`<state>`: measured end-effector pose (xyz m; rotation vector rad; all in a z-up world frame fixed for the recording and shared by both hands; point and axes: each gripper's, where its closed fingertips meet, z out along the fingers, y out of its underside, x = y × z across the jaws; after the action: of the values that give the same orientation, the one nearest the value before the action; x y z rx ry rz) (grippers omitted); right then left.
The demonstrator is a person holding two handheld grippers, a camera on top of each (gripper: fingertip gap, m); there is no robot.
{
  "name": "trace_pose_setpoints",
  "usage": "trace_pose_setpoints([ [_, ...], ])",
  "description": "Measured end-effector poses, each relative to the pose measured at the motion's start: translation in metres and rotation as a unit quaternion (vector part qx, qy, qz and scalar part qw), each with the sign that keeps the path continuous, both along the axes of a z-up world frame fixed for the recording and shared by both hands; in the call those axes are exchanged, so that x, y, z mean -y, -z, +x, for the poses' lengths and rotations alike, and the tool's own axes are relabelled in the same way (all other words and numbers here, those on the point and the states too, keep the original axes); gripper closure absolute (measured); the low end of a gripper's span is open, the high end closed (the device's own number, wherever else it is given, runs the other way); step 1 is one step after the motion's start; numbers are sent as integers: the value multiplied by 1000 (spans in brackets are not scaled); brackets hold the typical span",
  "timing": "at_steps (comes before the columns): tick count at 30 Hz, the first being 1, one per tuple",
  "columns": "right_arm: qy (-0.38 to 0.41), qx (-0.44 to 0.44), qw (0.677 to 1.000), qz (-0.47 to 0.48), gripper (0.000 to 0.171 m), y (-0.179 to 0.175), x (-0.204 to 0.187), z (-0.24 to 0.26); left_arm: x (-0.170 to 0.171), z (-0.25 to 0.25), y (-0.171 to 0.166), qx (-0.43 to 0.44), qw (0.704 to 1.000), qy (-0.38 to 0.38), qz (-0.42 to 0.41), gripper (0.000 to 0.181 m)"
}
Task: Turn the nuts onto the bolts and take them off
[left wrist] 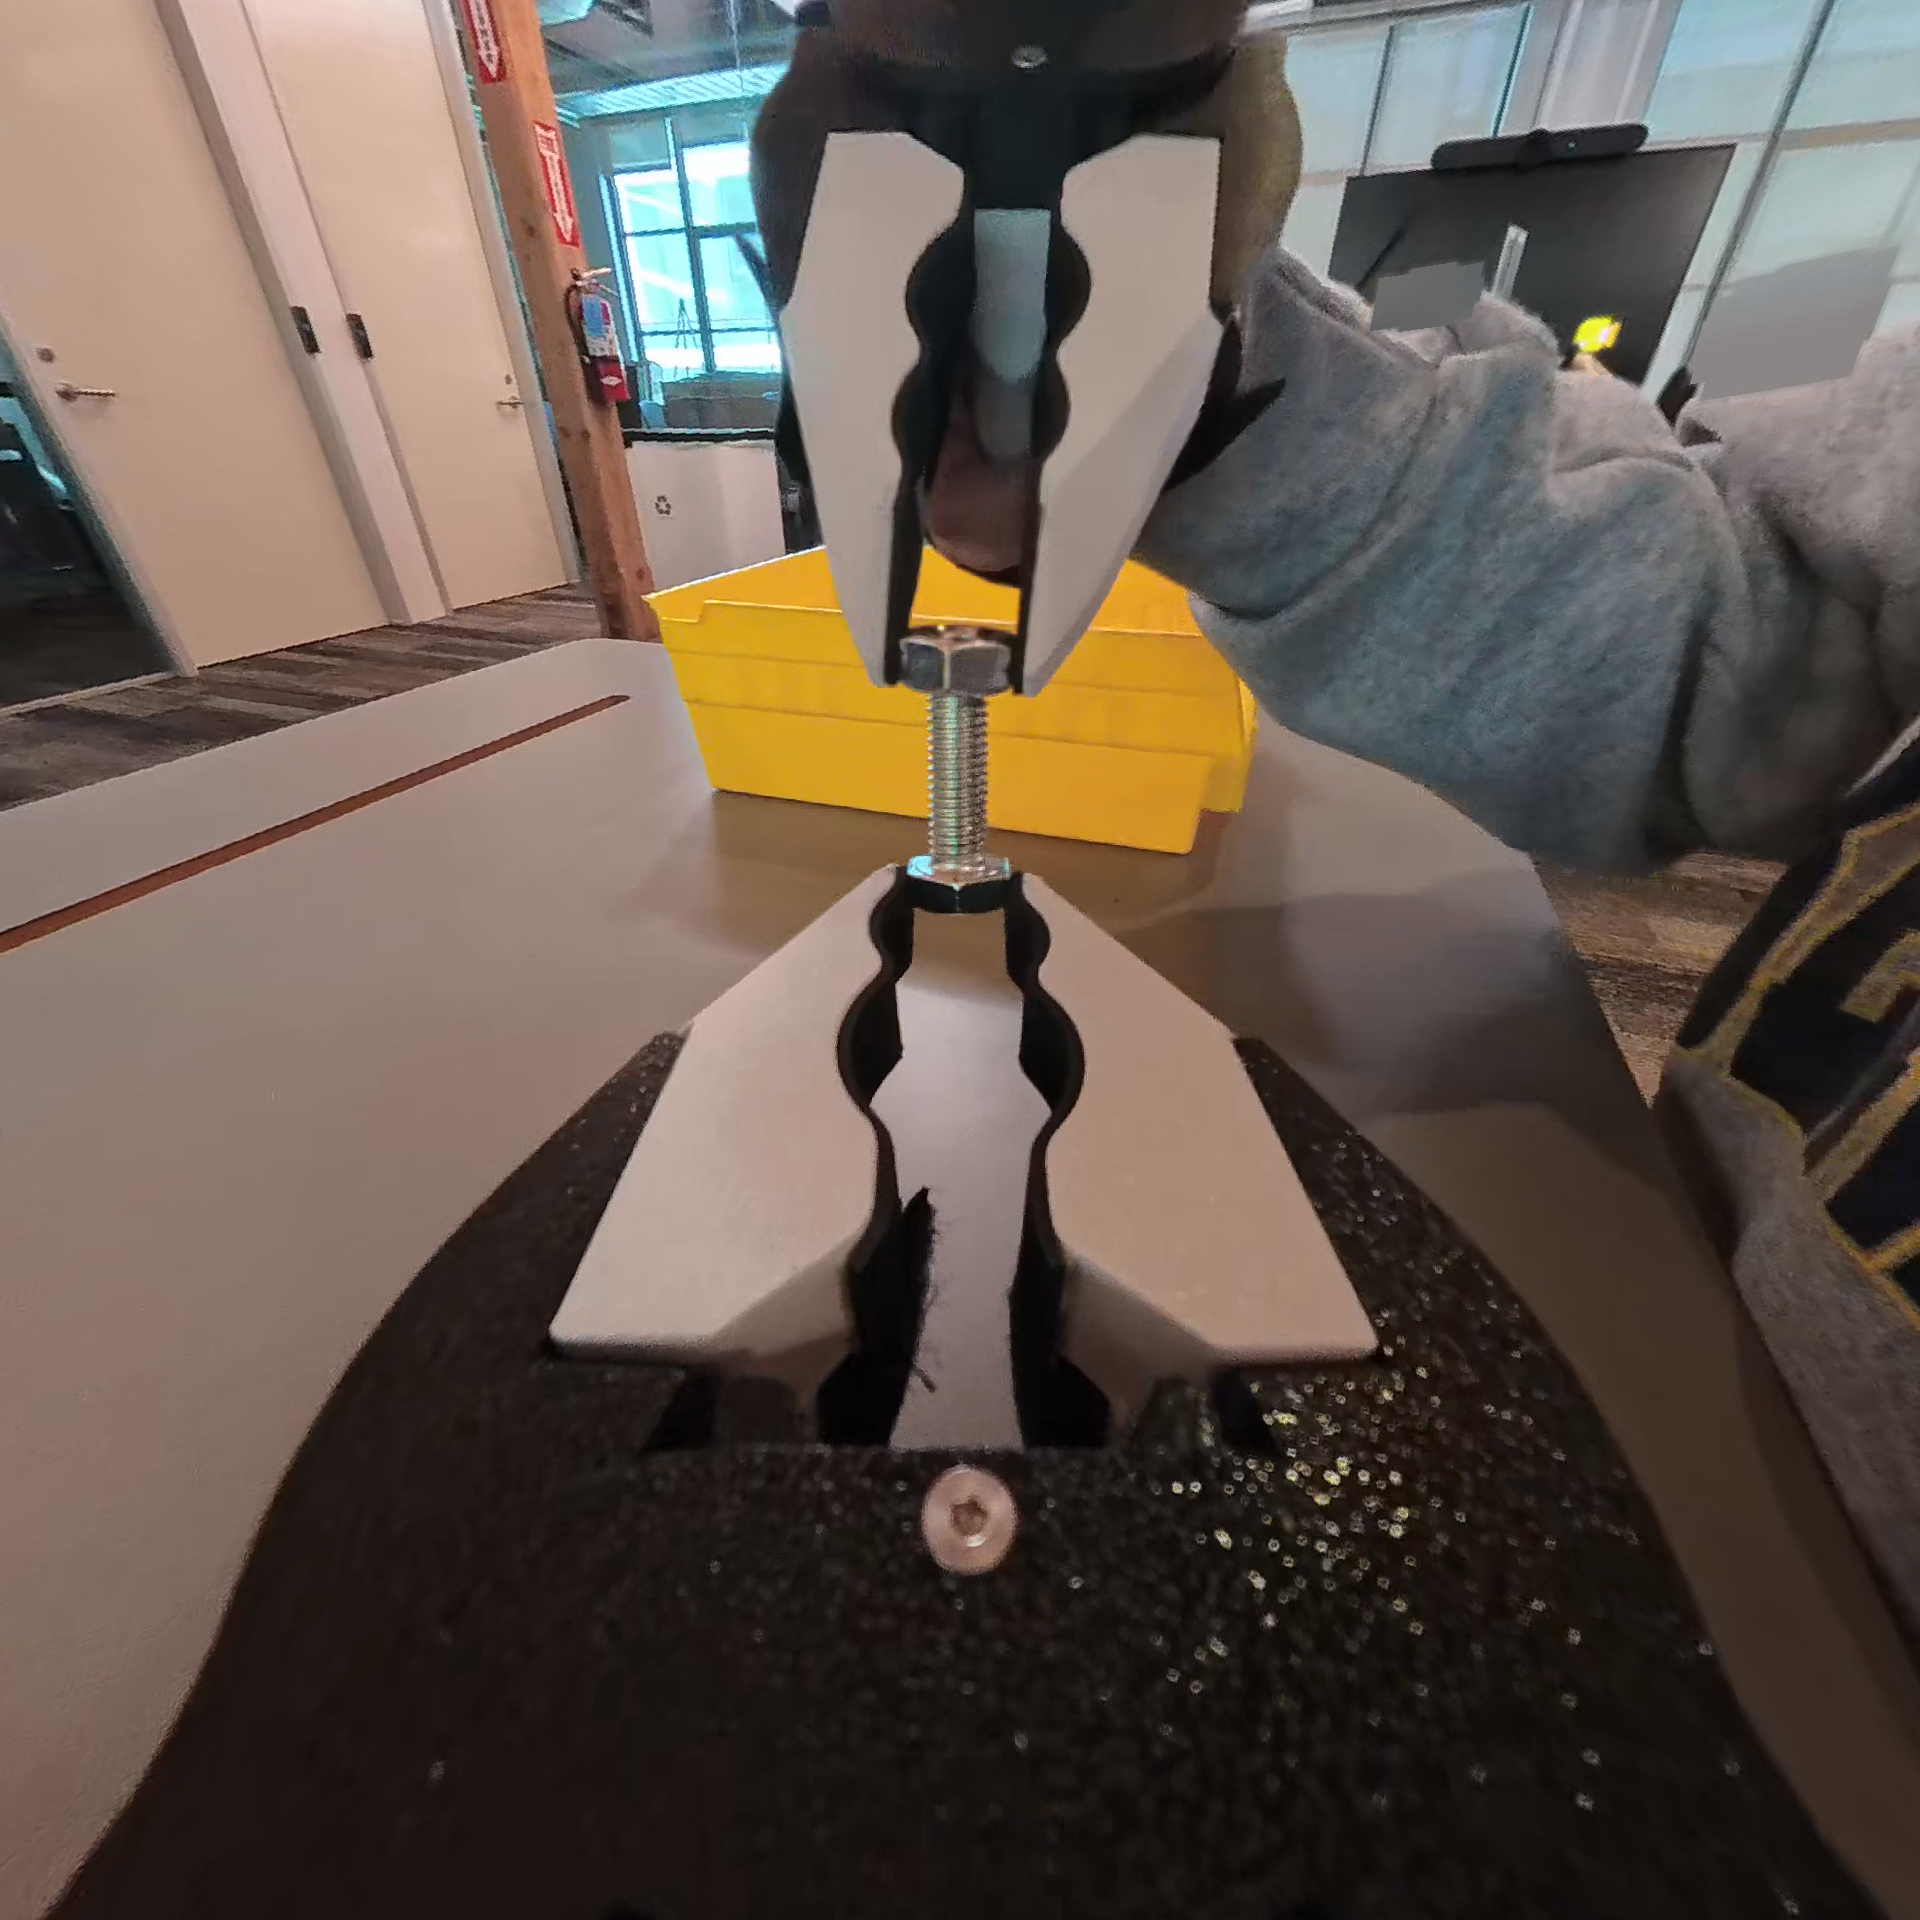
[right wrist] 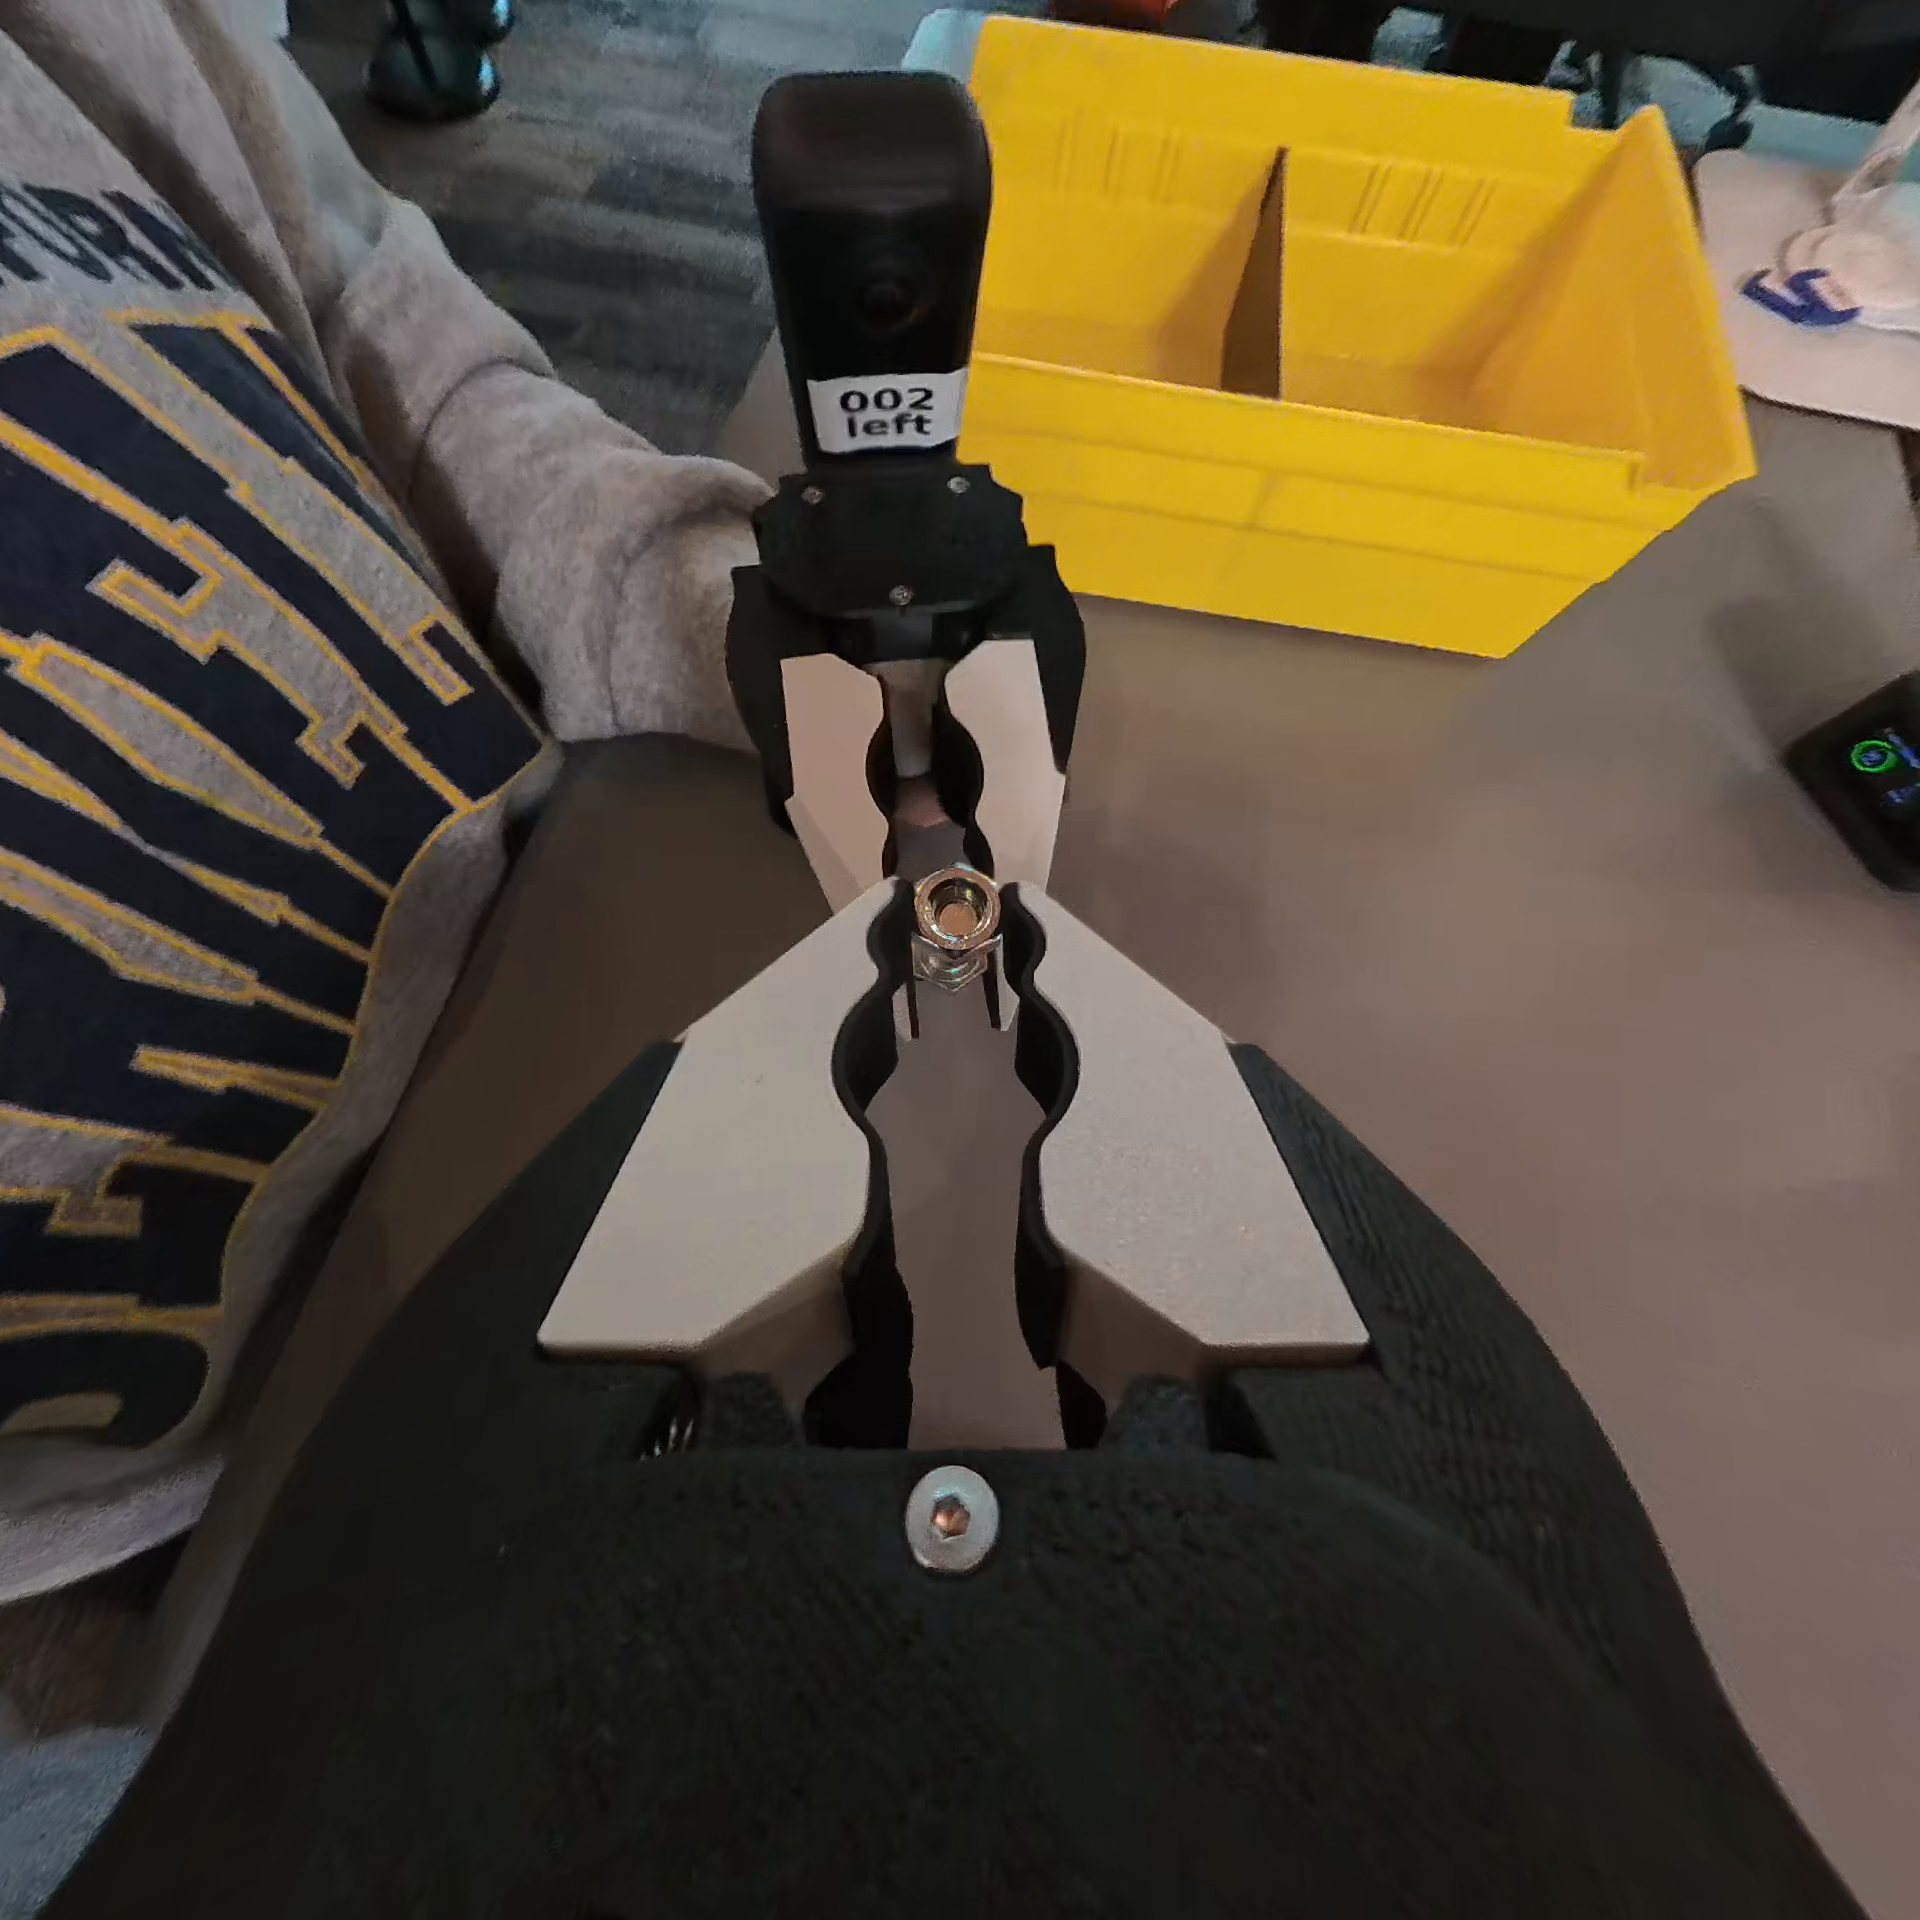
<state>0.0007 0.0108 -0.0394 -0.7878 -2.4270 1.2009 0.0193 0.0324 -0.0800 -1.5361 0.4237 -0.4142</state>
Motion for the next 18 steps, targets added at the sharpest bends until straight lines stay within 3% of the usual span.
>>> trace_pose_setpoints([
  [9,-69,23,995,-75,155,-8,11,15,12,16,-9,20,997,70,22,166],
  [13,-18,17,997,-74,155,-4,9,10,9,12,-4,7,999,45,13,166],
  [18,113,-17,991,-74,155,-2,1,-5,2,-2,-2,14,1000,-5,5,166],
])
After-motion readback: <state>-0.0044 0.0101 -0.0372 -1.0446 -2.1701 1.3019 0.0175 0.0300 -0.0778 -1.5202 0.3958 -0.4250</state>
